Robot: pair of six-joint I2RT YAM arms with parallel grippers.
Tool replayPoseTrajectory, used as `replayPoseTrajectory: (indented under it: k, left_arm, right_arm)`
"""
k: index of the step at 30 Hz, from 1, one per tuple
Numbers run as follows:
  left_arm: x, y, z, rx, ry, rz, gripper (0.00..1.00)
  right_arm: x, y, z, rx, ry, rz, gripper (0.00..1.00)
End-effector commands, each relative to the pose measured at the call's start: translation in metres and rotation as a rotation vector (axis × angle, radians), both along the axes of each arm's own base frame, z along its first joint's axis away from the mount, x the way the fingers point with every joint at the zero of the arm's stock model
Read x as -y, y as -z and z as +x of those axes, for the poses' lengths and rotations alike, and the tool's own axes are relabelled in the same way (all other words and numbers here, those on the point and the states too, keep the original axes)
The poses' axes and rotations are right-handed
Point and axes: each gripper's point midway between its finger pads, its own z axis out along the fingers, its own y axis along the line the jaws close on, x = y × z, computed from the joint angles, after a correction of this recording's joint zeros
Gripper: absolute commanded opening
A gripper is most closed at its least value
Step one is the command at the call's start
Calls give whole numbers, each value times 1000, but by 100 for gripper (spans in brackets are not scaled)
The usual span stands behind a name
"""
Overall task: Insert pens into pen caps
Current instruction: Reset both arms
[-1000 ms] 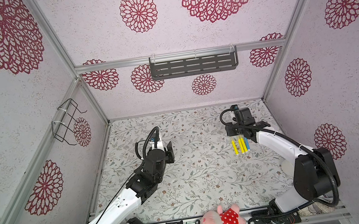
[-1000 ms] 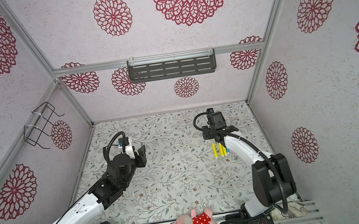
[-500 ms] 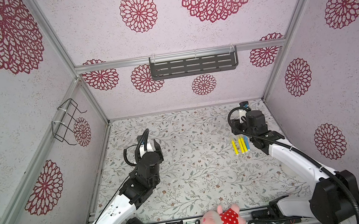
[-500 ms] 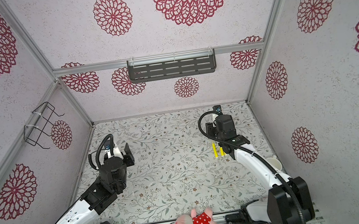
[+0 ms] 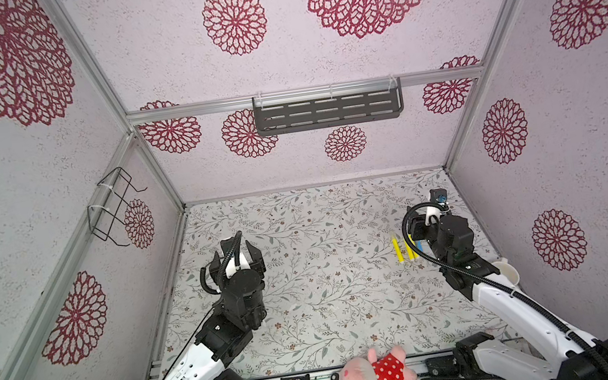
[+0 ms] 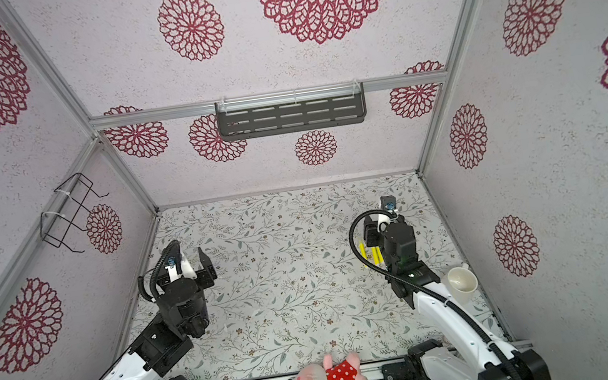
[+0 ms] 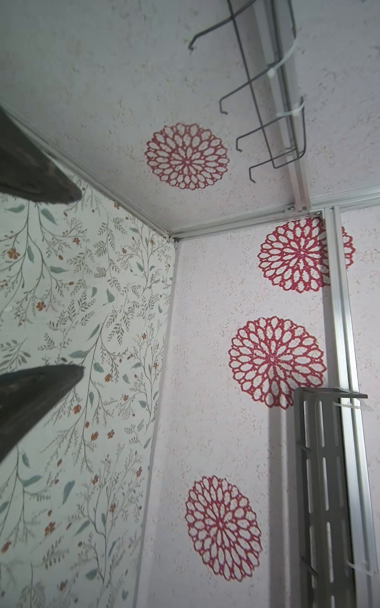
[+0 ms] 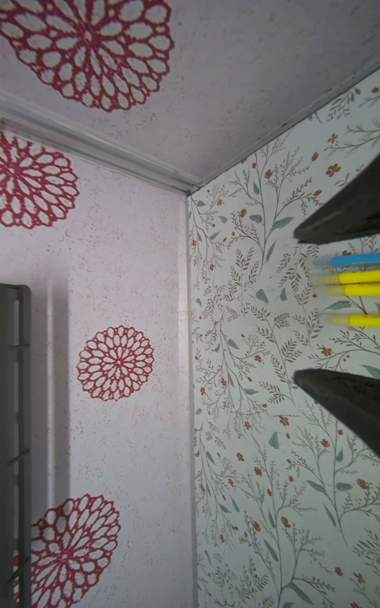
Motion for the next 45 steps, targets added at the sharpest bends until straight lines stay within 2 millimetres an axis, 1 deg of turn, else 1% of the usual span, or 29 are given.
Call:
replayPoseTrajectory:
  k: [1, 2, 3, 4, 6, 8, 12, 14, 16, 21, 26, 29, 31, 34, 38, 41, 45]
  left_arm:
    - [-13, -6, -6, 39, -55, 26, 99]
    - [-14, -5, -7, 45, -58, 30, 99]
    - [-16, -4, -8, 49, -64, 38, 99]
    - [-17, -2, -9, 49, -64, 49, 99]
    - [-22, 3, -11, 53, -85, 68, 99]
    - [-26, 9, -12, 48, -103, 88, 99]
    - [-36, 19, -13, 42, -132, 93, 99]
    - [-39, 23, -14, 43, -139, 90, 99]
    - [-43, 28, -14, 45, -146, 87, 99]
    - [-54, 42, -15, 31, -177, 85, 99]
    - [-64, 55, -18, -6, -214, 112, 99]
    - [-69, 63, -18, -11, -227, 104, 99]
    - [-72, 70, -18, -22, -234, 99, 99]
    - [-78, 80, -18, -39, -245, 89, 99]
    - [-82, 96, -17, -67, -250, 83, 99]
    - [-84, 104, -18, -74, -254, 67, 99]
    - [-89, 119, -20, -86, -261, 38, 99]
  right_arm:
    - [10, -21, -7, 105, 40, -9, 64]
    - [10, -20, -9, 117, 38, -11, 64]
    - [13, -17, -13, 131, 45, -9, 71]
    - [15, -16, -15, 143, 54, -5, 73]
    - [19, -9, -21, 150, 72, -9, 99]
    - [24, -1, -24, 138, 93, -21, 99]
    - [43, 14, -31, 106, 197, 2, 99]
    - [49, 20, -34, 91, 230, 9, 99]
    - [50, 31, -38, 84, 234, 12, 99]
    - [57, 50, -55, 172, 250, 47, 99]
    - [66, 74, -59, 75, 300, 29, 99]
    - [64, 86, -61, 42, 286, 24, 99]
    - [63, 89, -63, 33, 274, 7, 99]
    - [69, 94, -68, 26, 298, -8, 99]
    - [75, 108, -73, -5, 330, -29, 99]
    - [73, 116, -76, -23, 314, -36, 99]
    - [77, 126, -84, 2, 329, -31, 99]
